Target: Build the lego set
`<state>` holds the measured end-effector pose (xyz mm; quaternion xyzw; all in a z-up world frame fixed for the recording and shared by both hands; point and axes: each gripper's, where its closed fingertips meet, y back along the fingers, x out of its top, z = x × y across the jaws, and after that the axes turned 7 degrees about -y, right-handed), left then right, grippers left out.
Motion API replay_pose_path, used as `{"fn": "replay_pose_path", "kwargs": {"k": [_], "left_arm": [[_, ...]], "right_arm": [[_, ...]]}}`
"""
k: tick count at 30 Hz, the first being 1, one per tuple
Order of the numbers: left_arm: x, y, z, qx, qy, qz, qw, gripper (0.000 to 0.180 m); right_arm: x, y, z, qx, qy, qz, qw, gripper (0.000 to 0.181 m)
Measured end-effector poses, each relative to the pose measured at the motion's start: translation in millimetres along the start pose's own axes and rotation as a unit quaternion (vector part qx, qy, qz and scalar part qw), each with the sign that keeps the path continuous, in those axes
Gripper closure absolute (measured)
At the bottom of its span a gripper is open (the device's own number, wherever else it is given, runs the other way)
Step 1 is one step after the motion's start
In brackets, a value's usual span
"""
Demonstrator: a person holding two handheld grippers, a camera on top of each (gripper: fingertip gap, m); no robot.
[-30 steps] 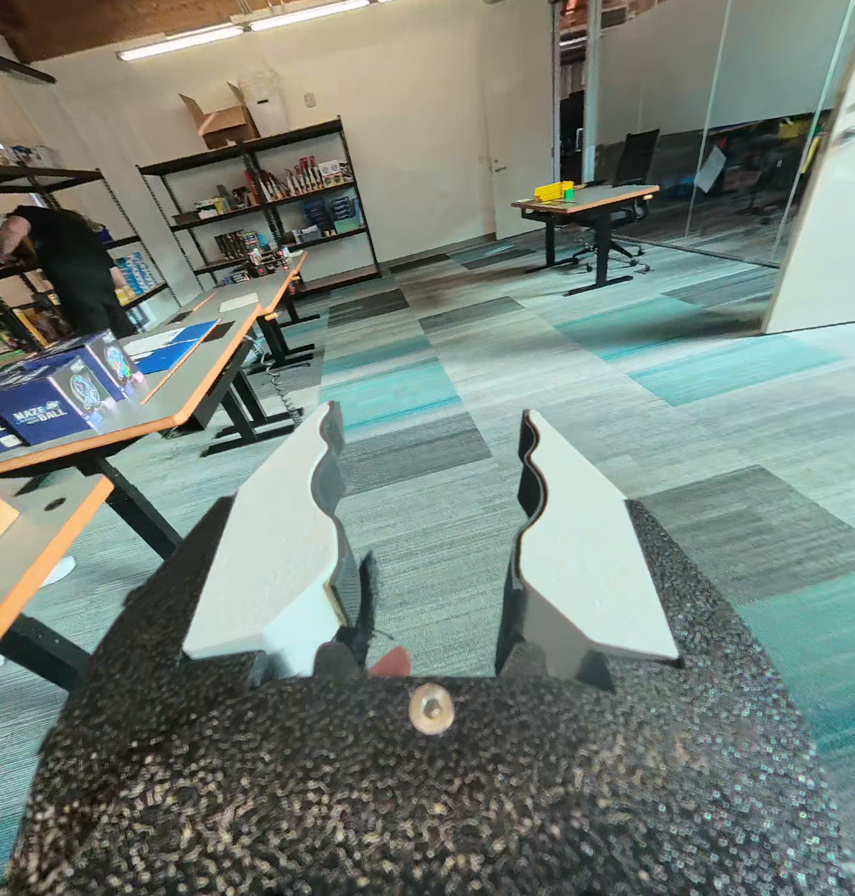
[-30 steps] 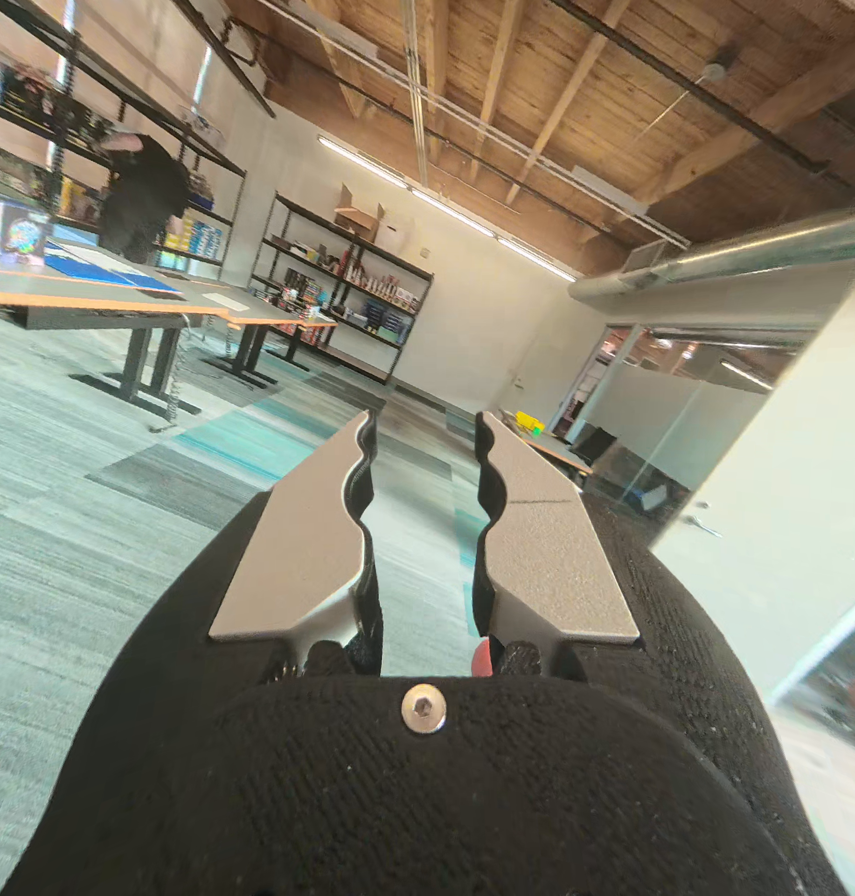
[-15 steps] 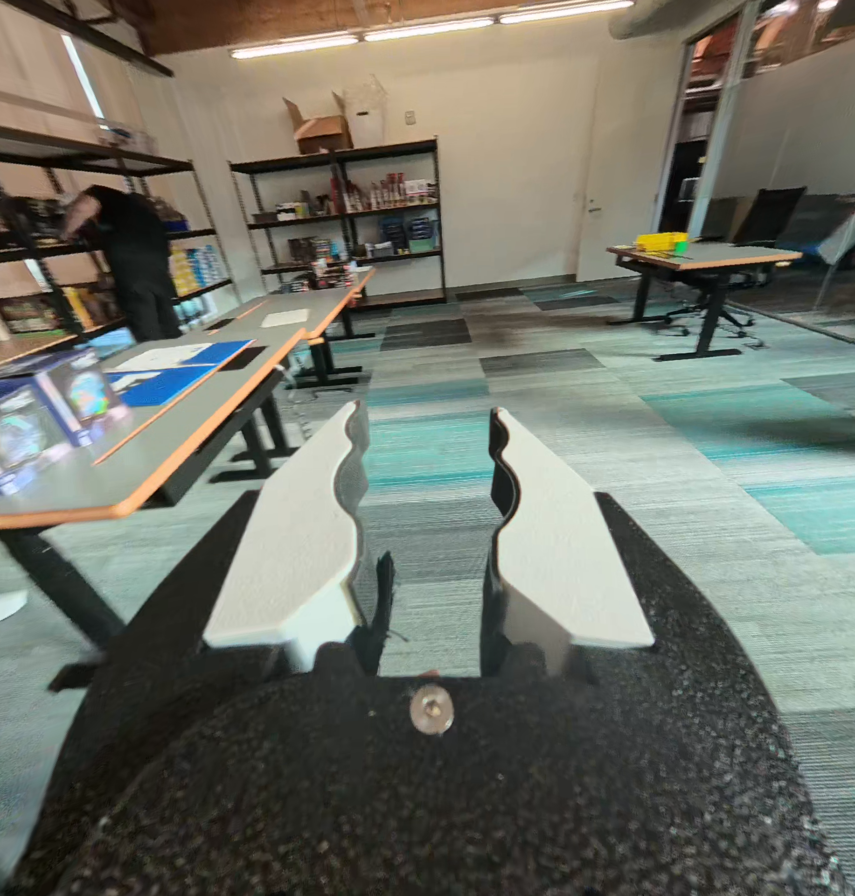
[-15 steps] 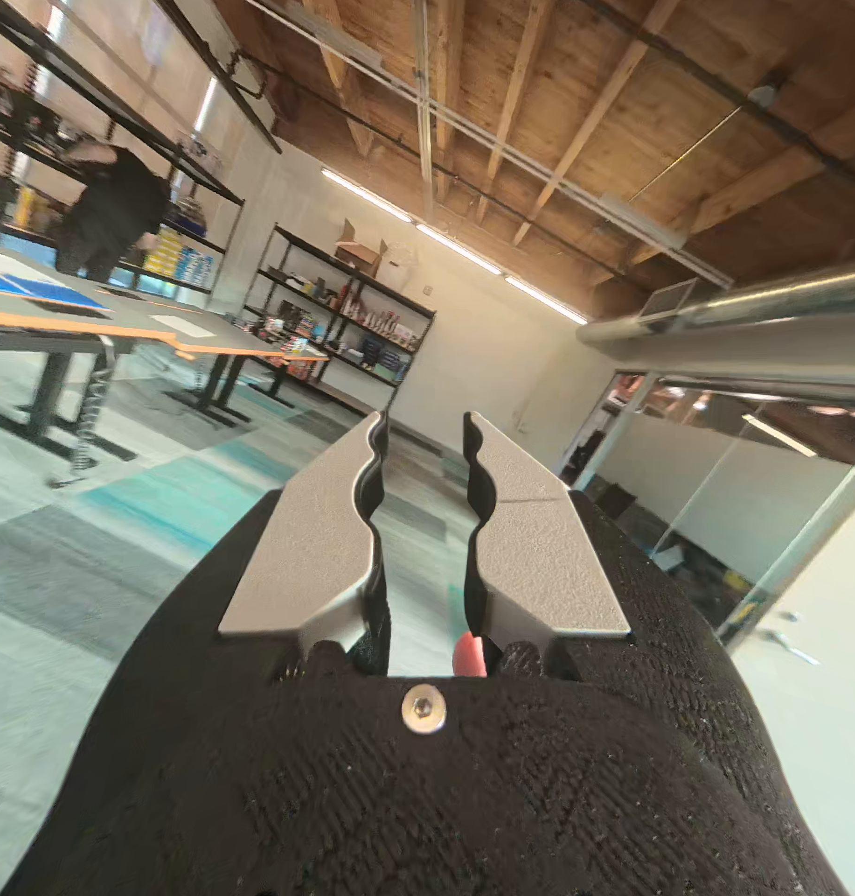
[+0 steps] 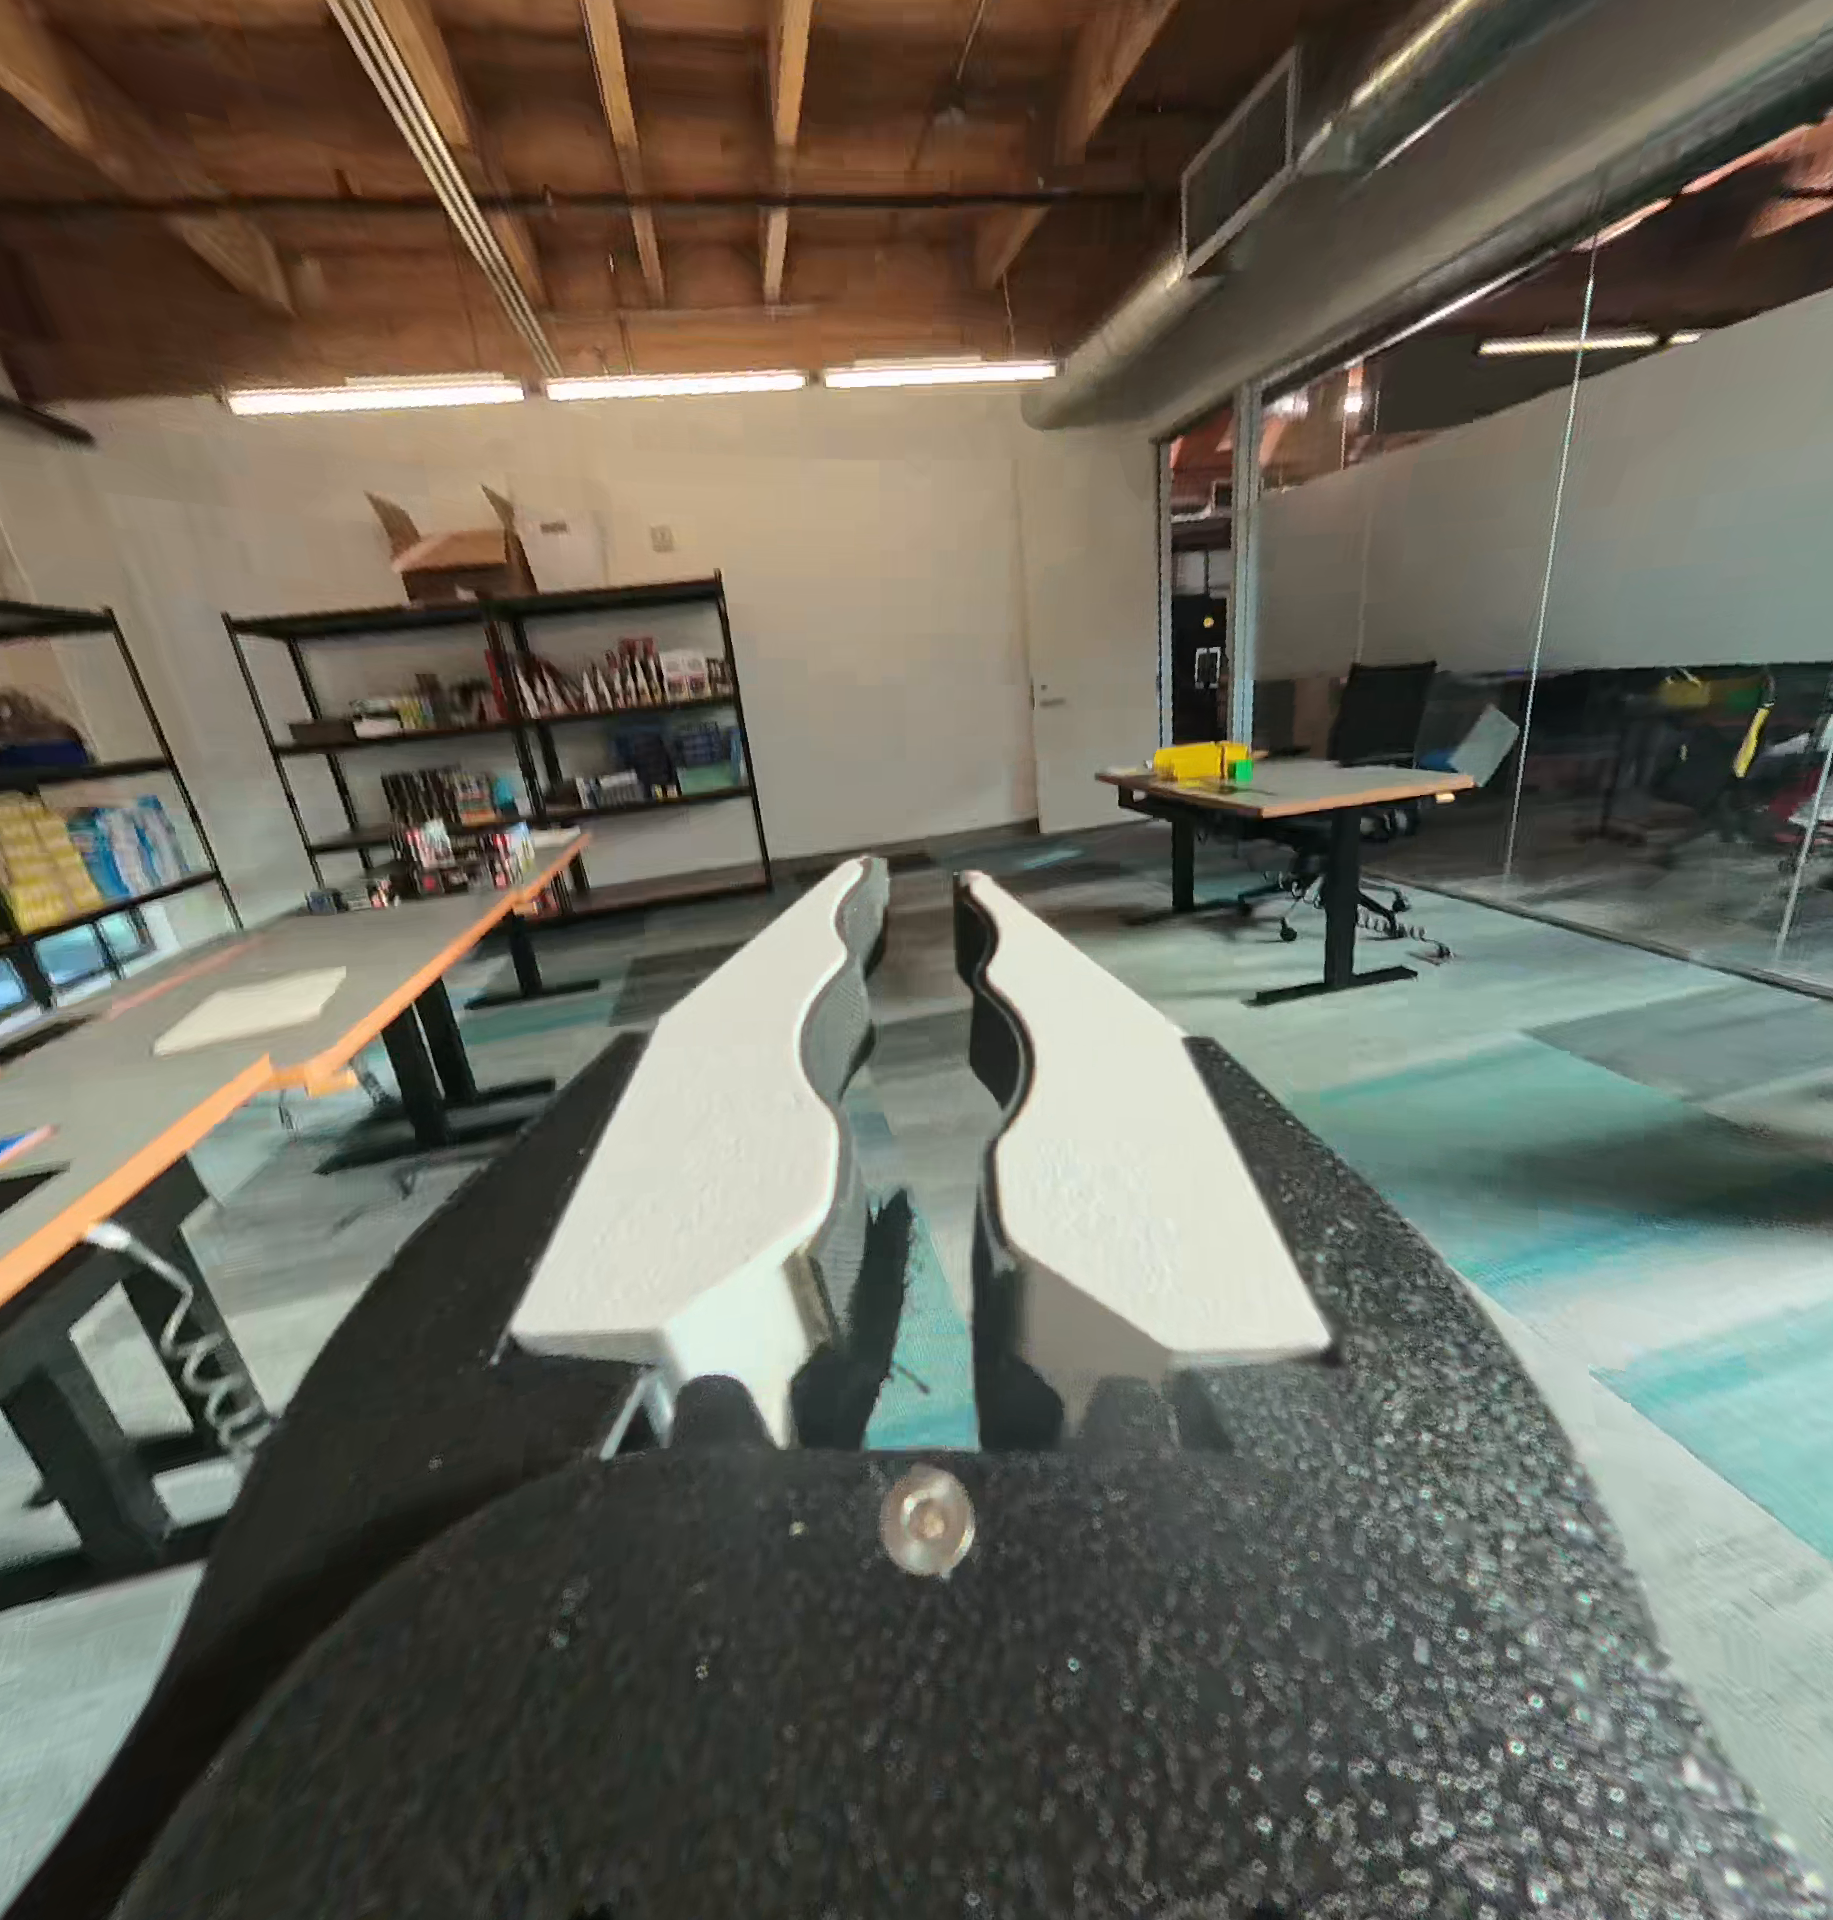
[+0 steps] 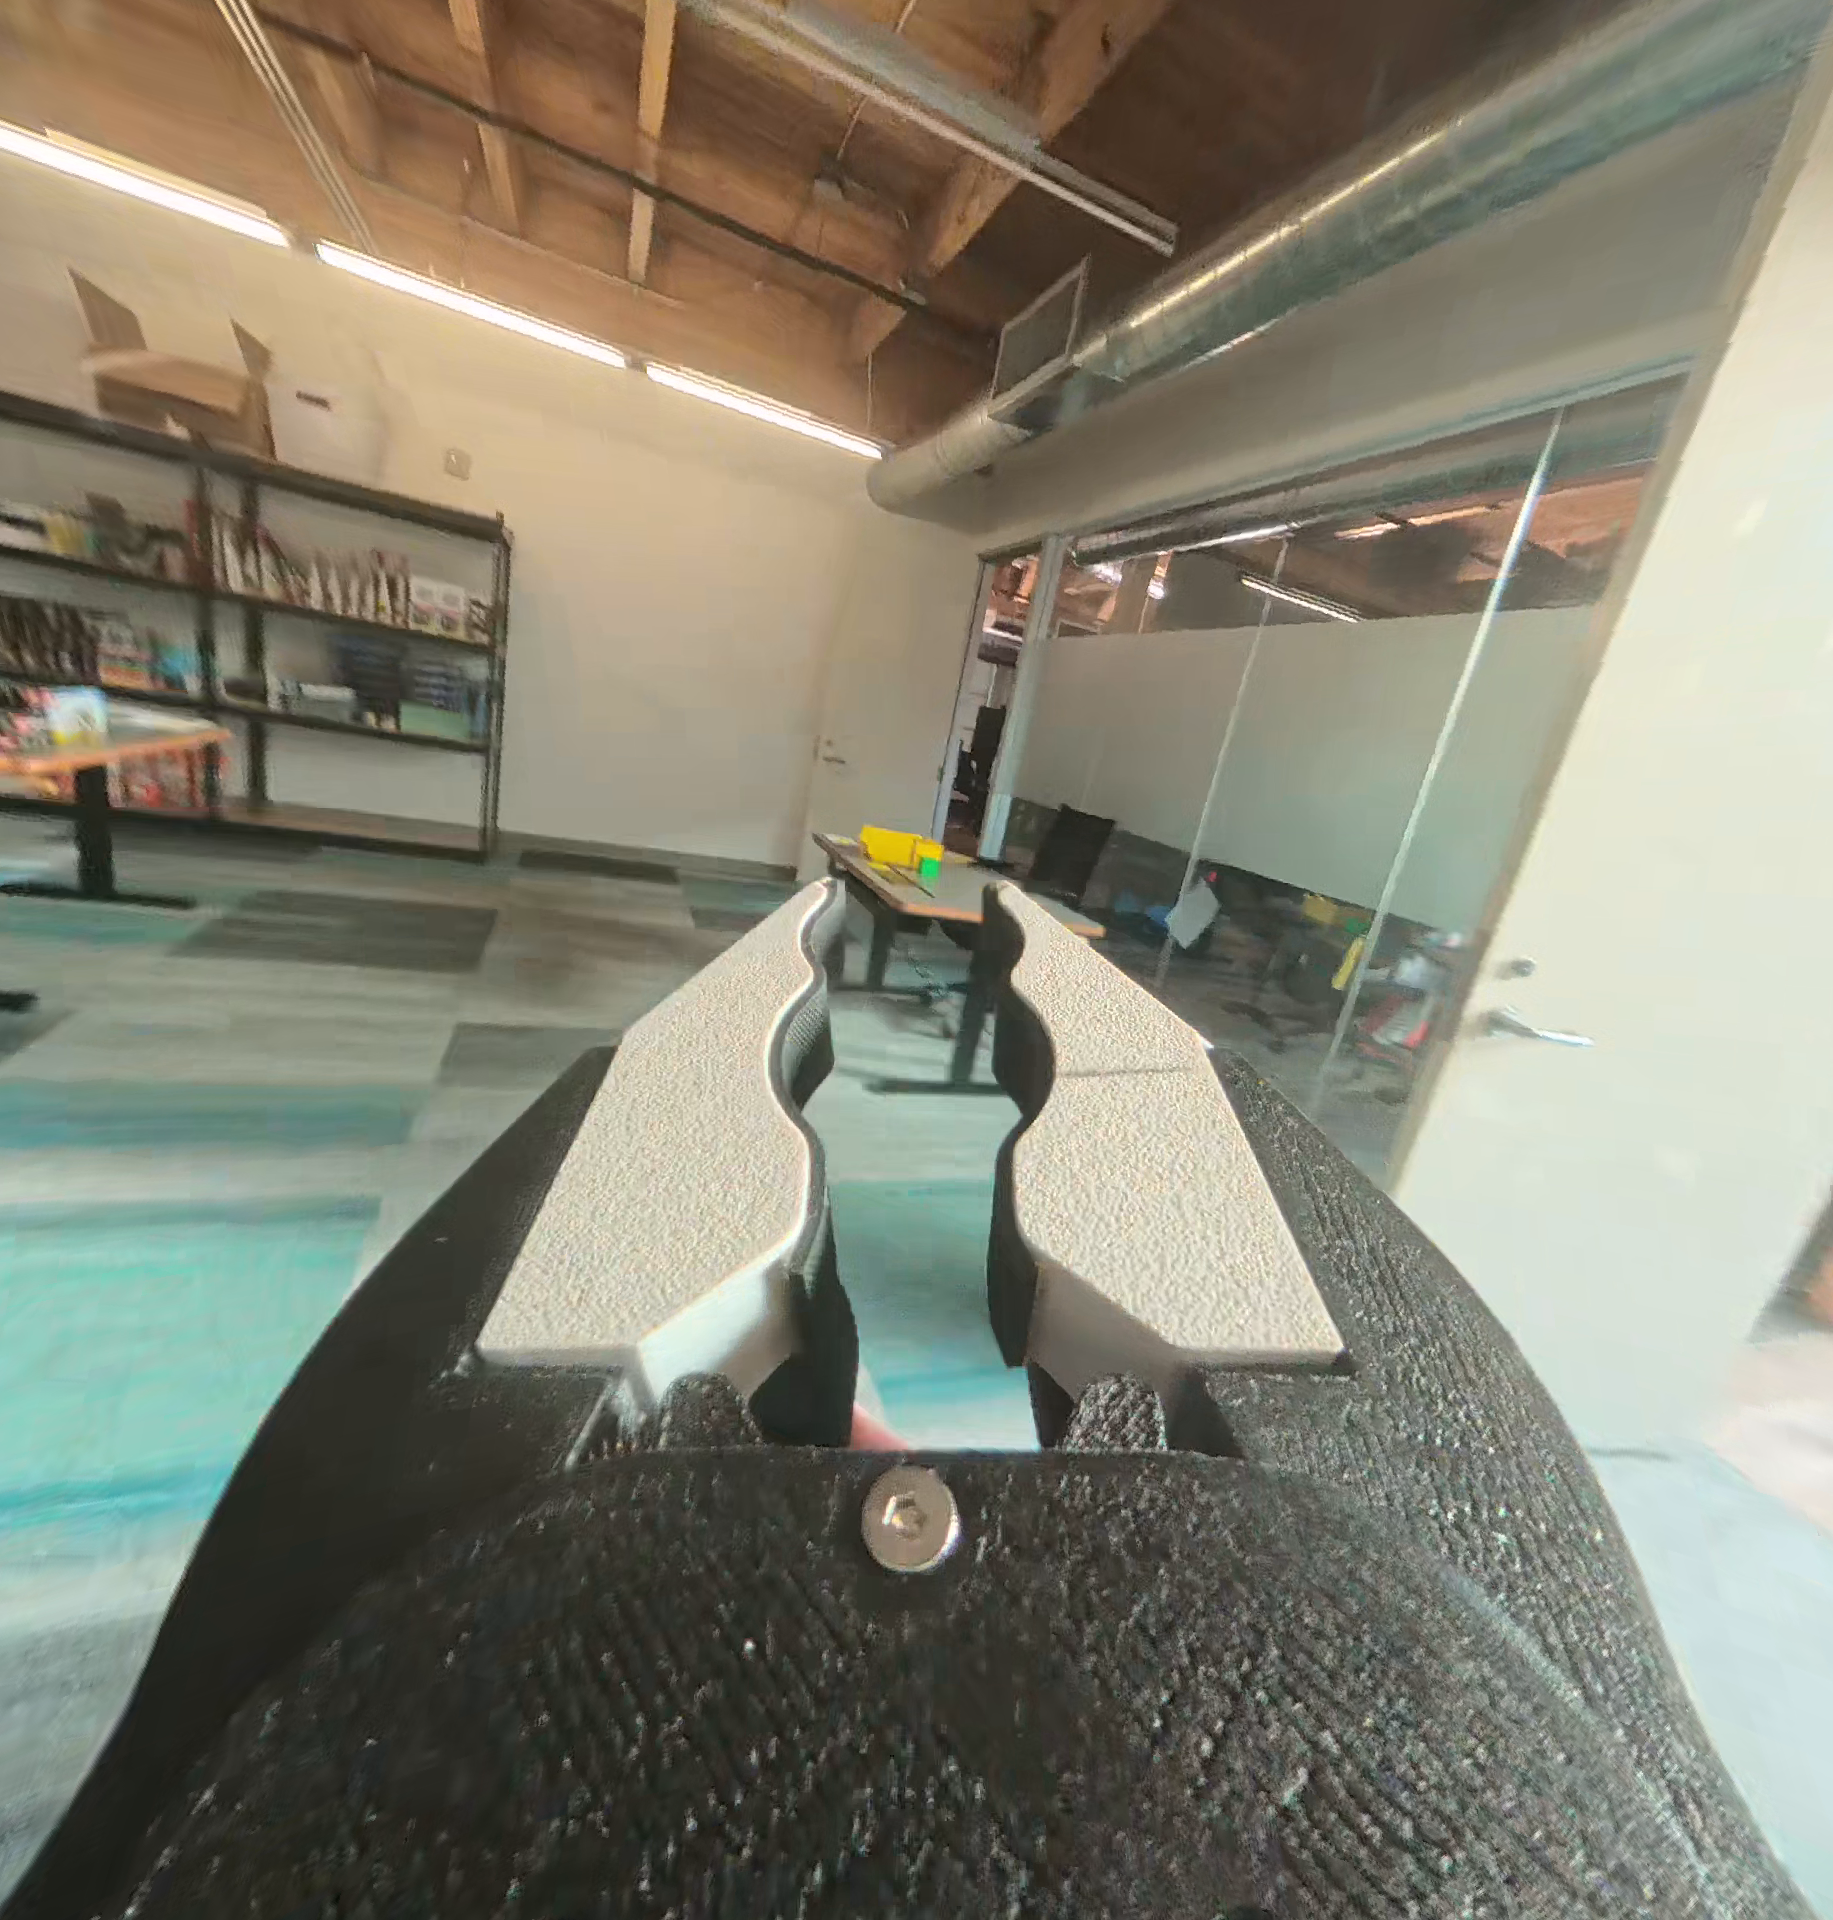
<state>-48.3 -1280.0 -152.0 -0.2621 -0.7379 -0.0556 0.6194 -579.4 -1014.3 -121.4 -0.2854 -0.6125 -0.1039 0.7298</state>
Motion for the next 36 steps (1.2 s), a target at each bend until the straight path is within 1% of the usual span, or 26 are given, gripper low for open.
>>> {"fn": "replay_pose_path", "kwargs": {"k": [1,3,6,9,11,13,16,18,19,21,23,26,30,32,34,35,36], "left_arm": [[8,-27,-7,0.001,-0.017,0.015,1.0,0.174],[16,-79,-26,0.013,-0.072,0.023,0.997,0.176],[-3,-139,-69,0.054,-0.142,-0.004,0.988,0.177],[-49,-172,-126,0.113,-0.146,-0.037,0.982,0.177],[-96,-190,-168,0.144,-0.139,-0.073,0.977,0.176],[-148,-212,-212,0.166,-0.131,-0.116,0.971,0.169],[-214,-260,-280,0.195,-0.093,-0.176,0.96,0.155],[-239,-309,-321,0.202,-0.047,-0.193,0.959,0.14],[-248,-339,-337,0.196,-0.024,-0.189,0.962,0.135],[-261,-408,-364,0.168,0.021,-0.163,0.972,0.13],[-279,-479,-384,0.13,0.057,-0.157,0.977,0.124],[-309,-581,-419,0.106,0.059,-0.142,0.982,0.125],[-357,-697,-467,0.128,0.037,-0.113,0.985,0.126],[-392,-746,-493,0.143,0.032,-0.118,0.982,0.126],[-428,-791,-525,0.162,0.036,-0.143,0.976,0.124],[-444,-813,-542,0.168,0.049,-0.162,0.971,0.115],[-455,-833,-561,0.181,0.063,-0.179,0.965,0.094]], "right_arm": [[1,-46,-20,0.016,-0.023,0.014,1.0,0.157],[4,-134,-79,0.079,-0.057,0.041,0.994,0.157],[-2,-252,-193,0.18,-0.073,0.074,0.978,0.157],[-20,-346,-321,0.277,-0.087,0.091,0.953,0.157],[-32,-393,-404,0.33,-0.106,0.108,0.932,0.157],[-50,-434,-482,0.369,-0.113,0.118,0.915,0.157],[-85,-505,-579,0.384,-0.107,0.107,0.911,0.159],[-91,-554,-633,0.39,-0.106,0.1,0.909,0.159],[-86,-574,-656,0.399,-0.093,0.115,0.905,0.16],[-78,-613,-691,0.396,-0.051,0.158,0.903,0.164],[-84,-656,-719,0.38,-0.01,0.171,0.909,0.165],[-127,-720,-760,0.38,0.02,0.13,0.915,0.17],[-206,-816,-827,0.392,0.049,0.081,0.915,0.171],[-239,-873,-868,0.404,0.055,0.065,0.911,0.171],[-259,-933,-919,0.42,0.062,0.066,0.903,0.176],[-266,-963,-948,0.431,0.064,0.061,0.898,0.176],[-270,-992,-979,0.448,0.062,0.055,0.89,0.176]]}}
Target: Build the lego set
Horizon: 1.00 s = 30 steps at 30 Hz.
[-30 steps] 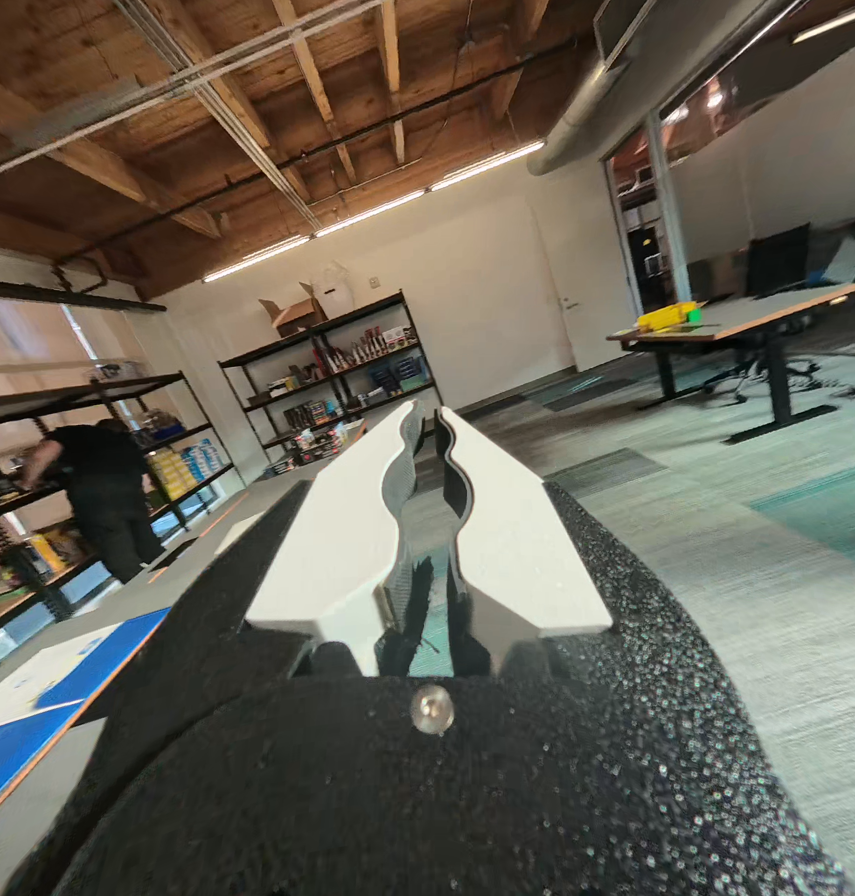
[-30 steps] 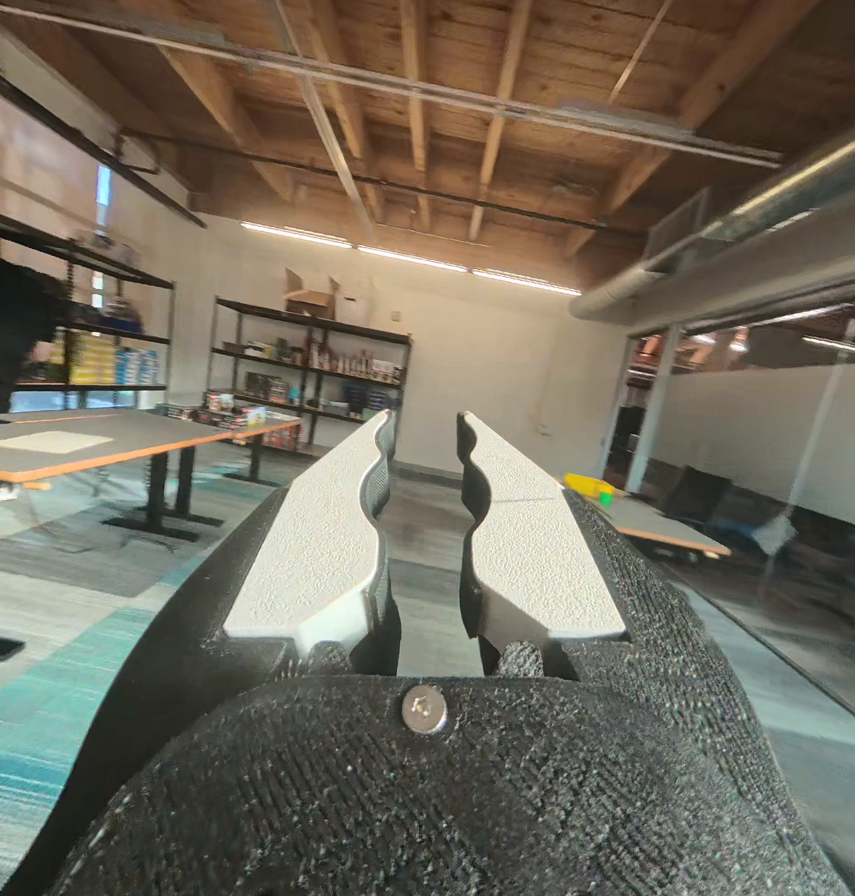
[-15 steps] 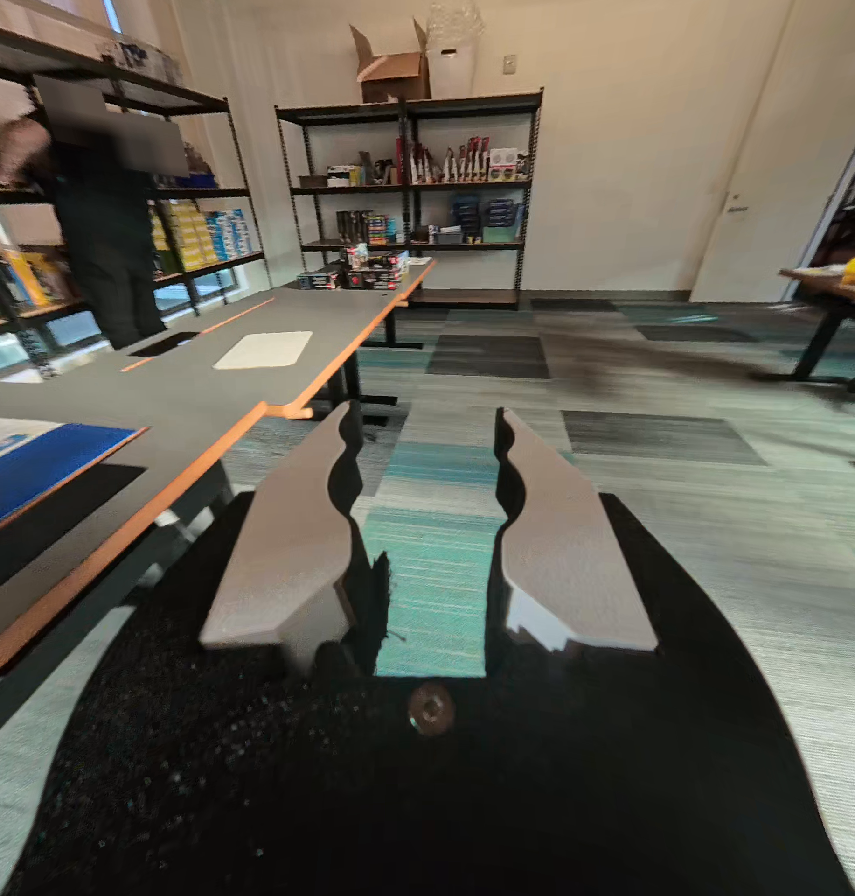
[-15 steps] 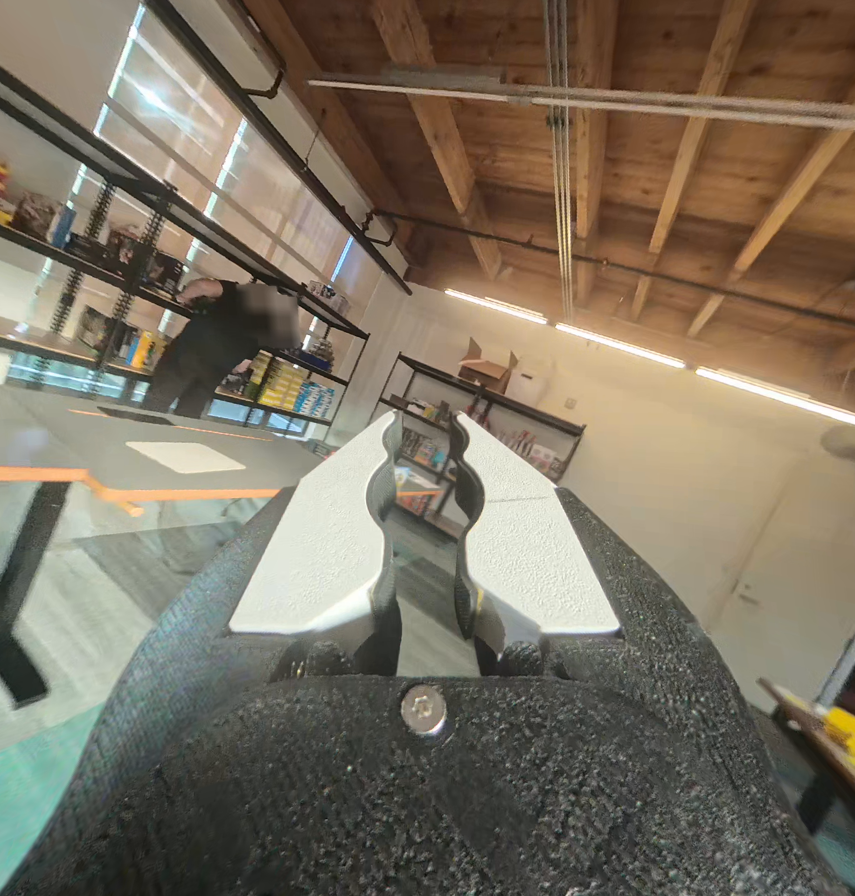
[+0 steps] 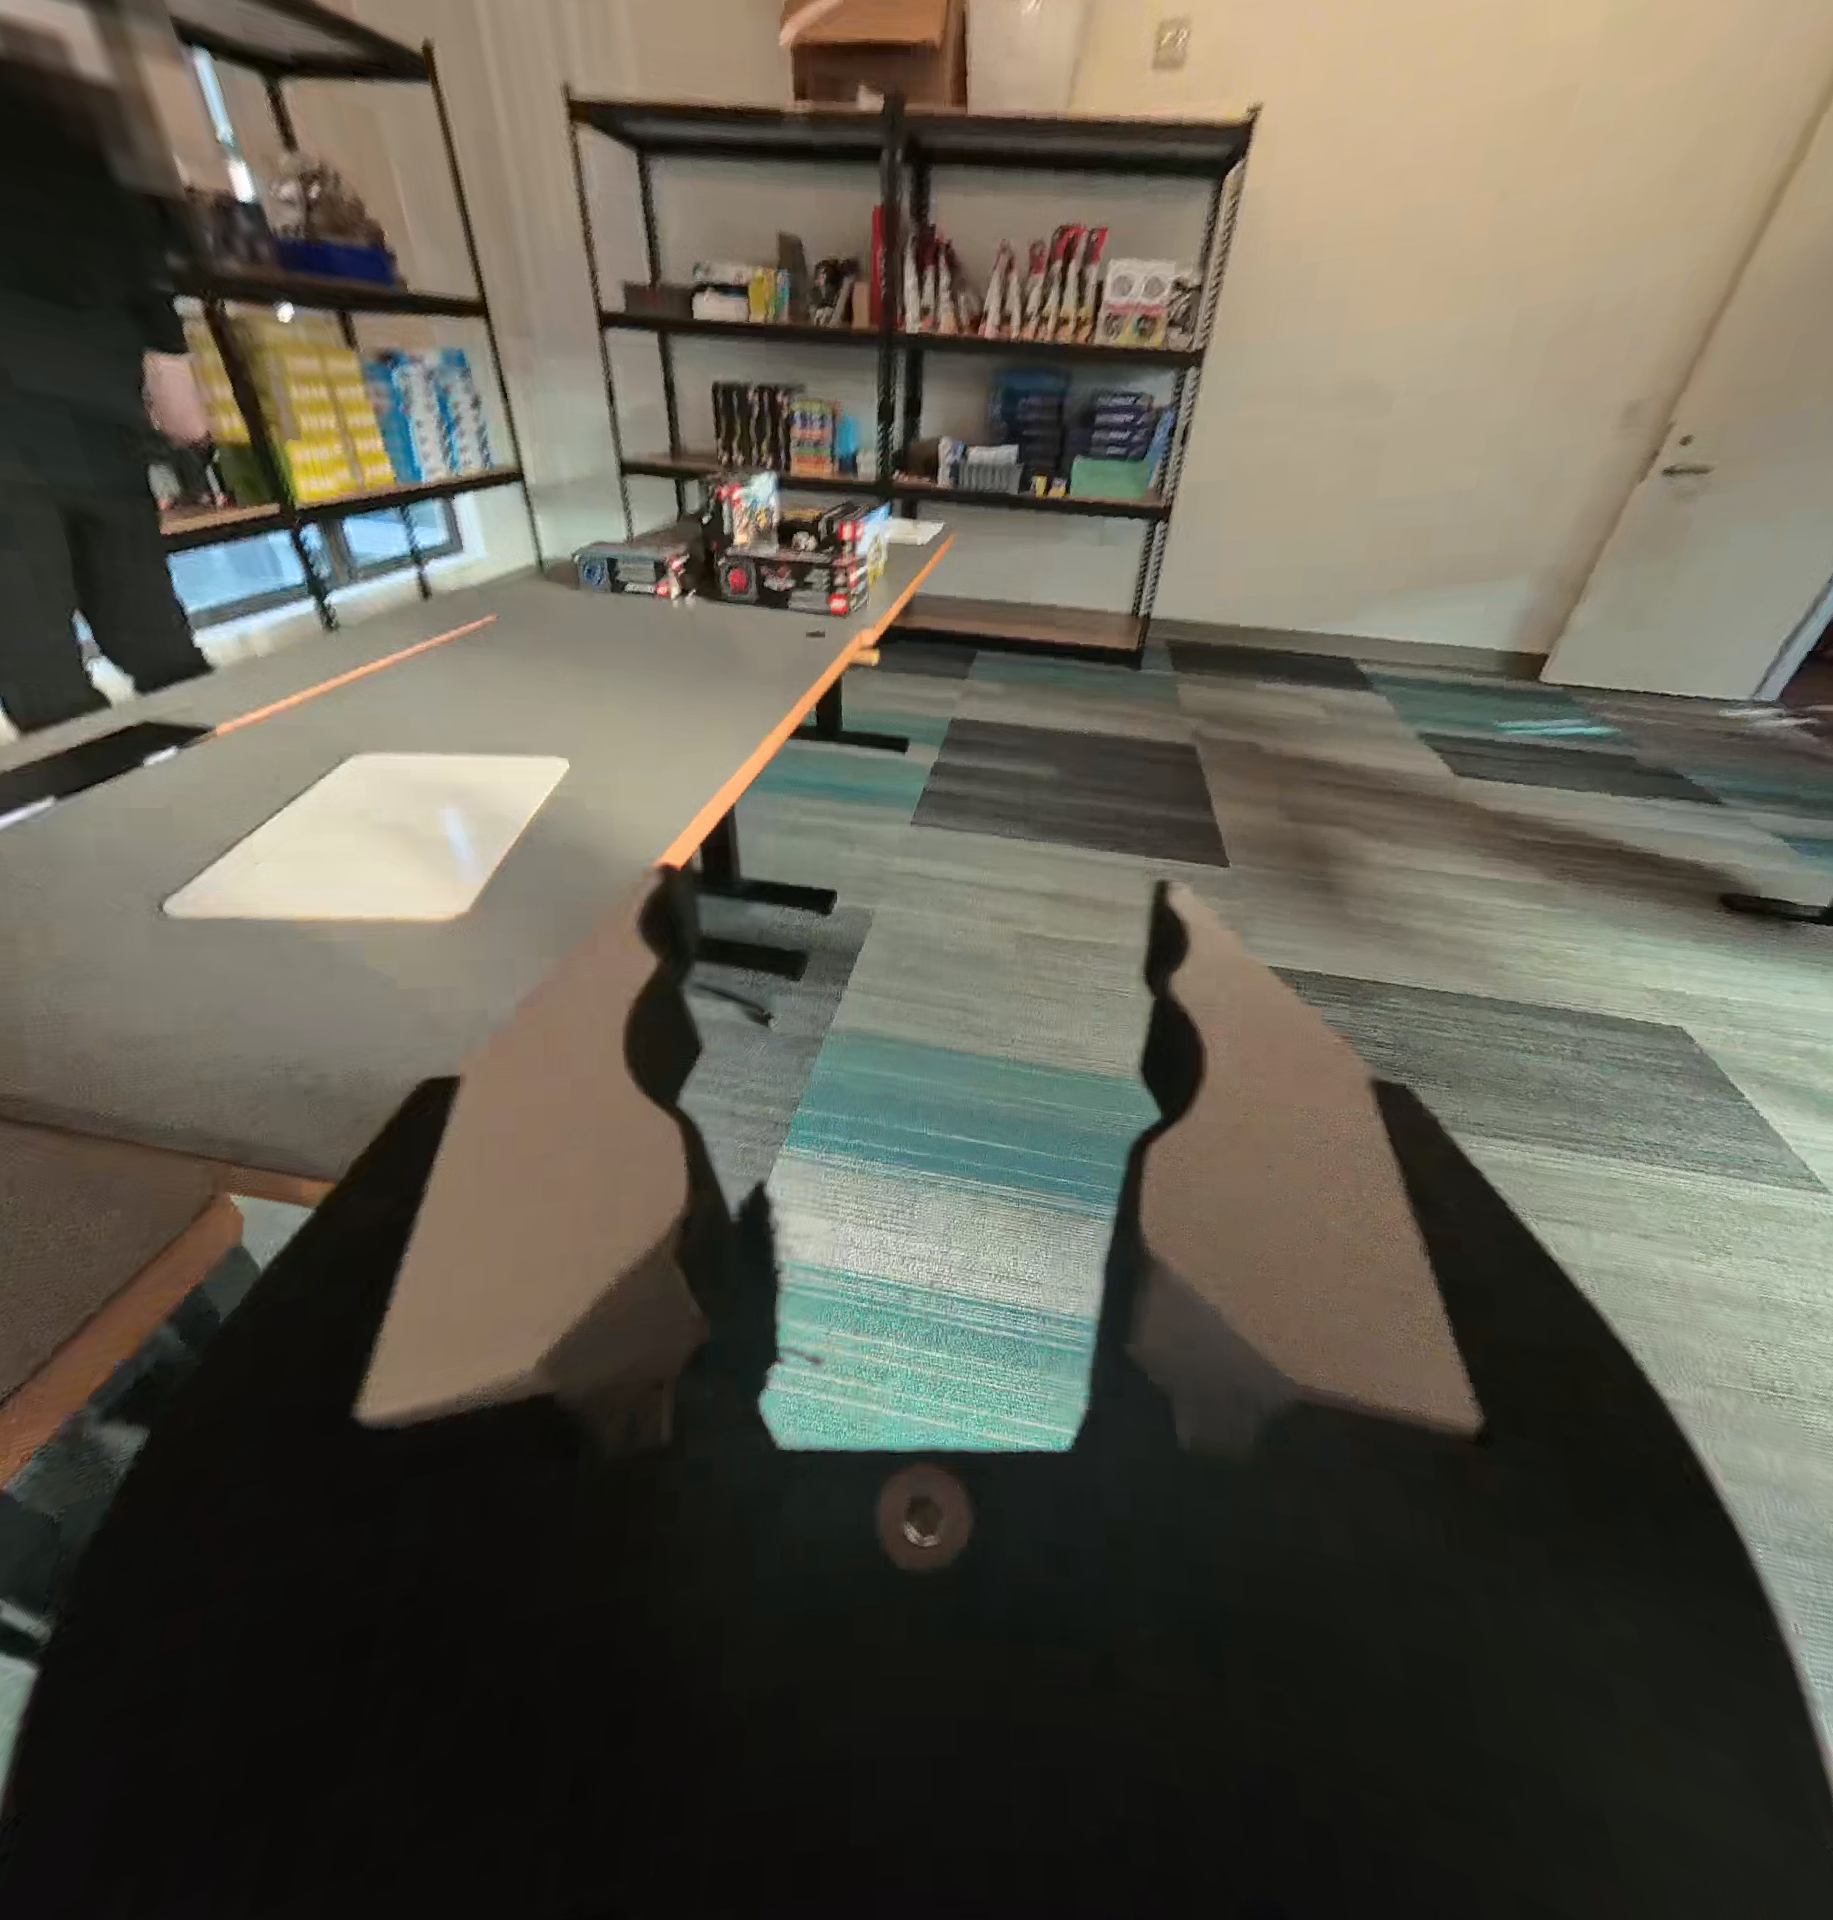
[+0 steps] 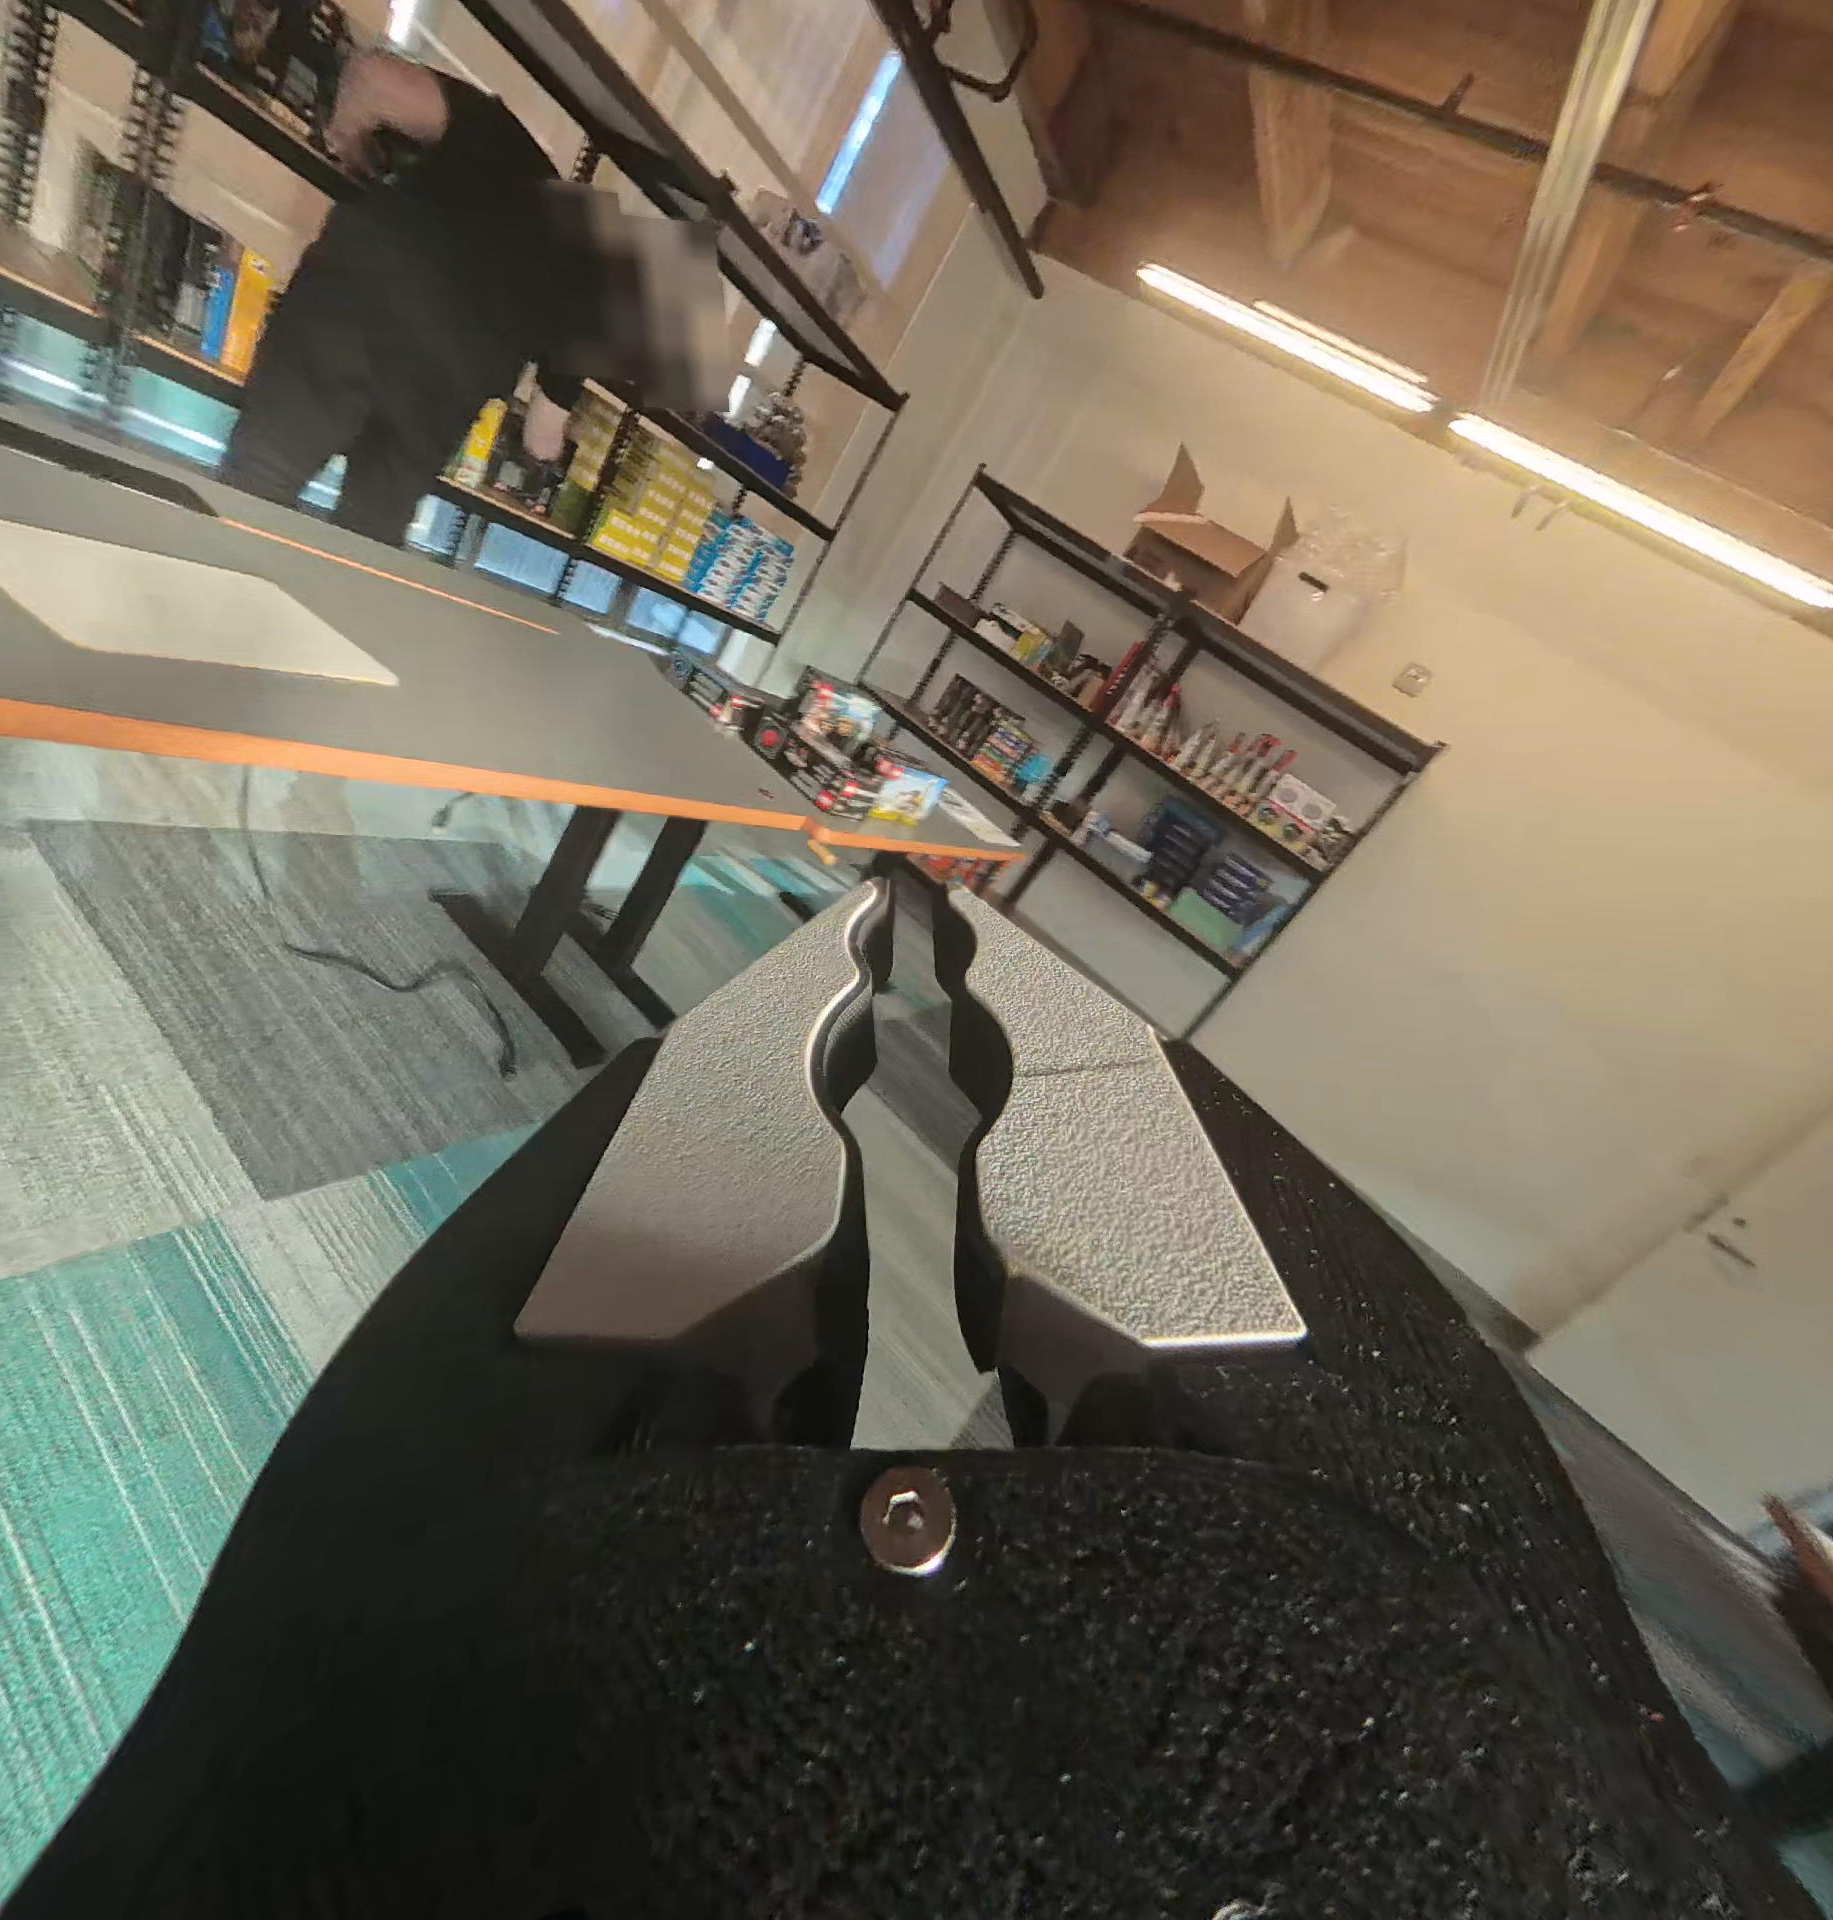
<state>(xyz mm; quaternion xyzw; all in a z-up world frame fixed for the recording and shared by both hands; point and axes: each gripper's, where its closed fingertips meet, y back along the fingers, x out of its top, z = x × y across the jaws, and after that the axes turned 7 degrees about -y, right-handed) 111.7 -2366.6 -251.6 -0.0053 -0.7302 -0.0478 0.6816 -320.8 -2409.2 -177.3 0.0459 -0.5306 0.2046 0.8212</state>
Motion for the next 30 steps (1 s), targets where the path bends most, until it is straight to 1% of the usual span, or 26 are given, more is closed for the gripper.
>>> {"fn": "replay_pose_path", "kwargs": {"k": [1,2,3,4,5,8,10,12,13,14,16,17,18,19,22,24,27,28,30], "left_arm": [[4,-27,-13,0.018,0.006,-0.014,1.0,0.076],[8,-52,-27,0.033,-0.002,-0.024,0.999,0.061],[10,-74,-42,0.051,-0.014,-0.034,0.998,0.051],[11,-93,-57,0.068,-0.022,-0.045,0.996,0.047],[11,-110,-72,0.079,-0.022,-0.05,0.995,0.046],[4,-148,-116,0.115,0.002,-0.036,0.993,0.047],[-14,-169,-150,0.144,0.01,-0.045,0.989,0.048],[-36,-196,-189,0.165,0.017,-0.052,0.985,0.048],[-45,-211,-209,0.172,0.023,-0.055,0.983,0.048],[-52,-227,-228,0.176,0.029,-0.056,0.982,0.049],[-61,-261,-269,0.188,0.052,-0.057,0.979,0.054],[-63,-278,-287,0.191,0.066,-0.059,0.978,0.058],[-64,-295,-303,0.193,0.077,-0.059,0.976,0.066],[-63,-312,-318,0.206,0.083,-0.054,0.974,0.067],[-52,-341,-363,0.291,0.052,-0.023,0.955,0.071],[-56,-363,-373,0.301,0.036,-0.04,0.952,0.072],[-76,-391,-377,0.302,0.038,-0.075,0.949,0.073],[-82,-396,-378,0.311,0.042,-0.078,0.946,0.074],[-99,-403,-379,0.341,0.056,-0.091,0.934,0.075]], "right_arm": [[-3,-41,-1,0.028,-0.006,0.003,1.0,0.174],[-3,-80,-7,0.061,-0.012,0.013,0.998,0.17],[-3,-119,-13,0.091,-0.016,0.024,0.995,0.168],[-3,-157,-21,0.116,-0.018,0.034,0.993,0.164],[-4,-194,-33,0.14,-0.017,0.041,0.989,0.159],[-7,-303,-82,0.223,-0.013,0.065,0.972,0.143],[-4,-366,-130,0.3,-0.025,0.097,0.948,0.117],[5,-417,-186,0.397,-0.059,0.136,0.906,0.075],[6,-441,-213,0.438,-0.073,0.143,0.884,0.066],[3,-466,-240,0.474,-0.079,0.139,0.866,0.064],[-8,-523,-290,0.517,-0.08,0.114,0.844,0.073],[-13,-548,-317,0.546,-0.077,0.098,0.829,0.081],[-16,-572,-343,0.571,-0.069,0.082,0.814,0.095],[-18,-597,-366,0.585,-0.055,0.068,0.806,0.102],[-23,-659,-434,0.638,0.002,0.053,0.769,0.104],[-28,-692,-480,0.684,0.002,0.039,0.729,0.102],[-44,-738,-554,0.756,-0.004,-0.015,0.654,0.126],[-50,-756,-579,0.771,0.005,-0.032,0.636,0.135],[-65,-799,-633,0.774,0.045,-0.057,0.629,0.151]]}}
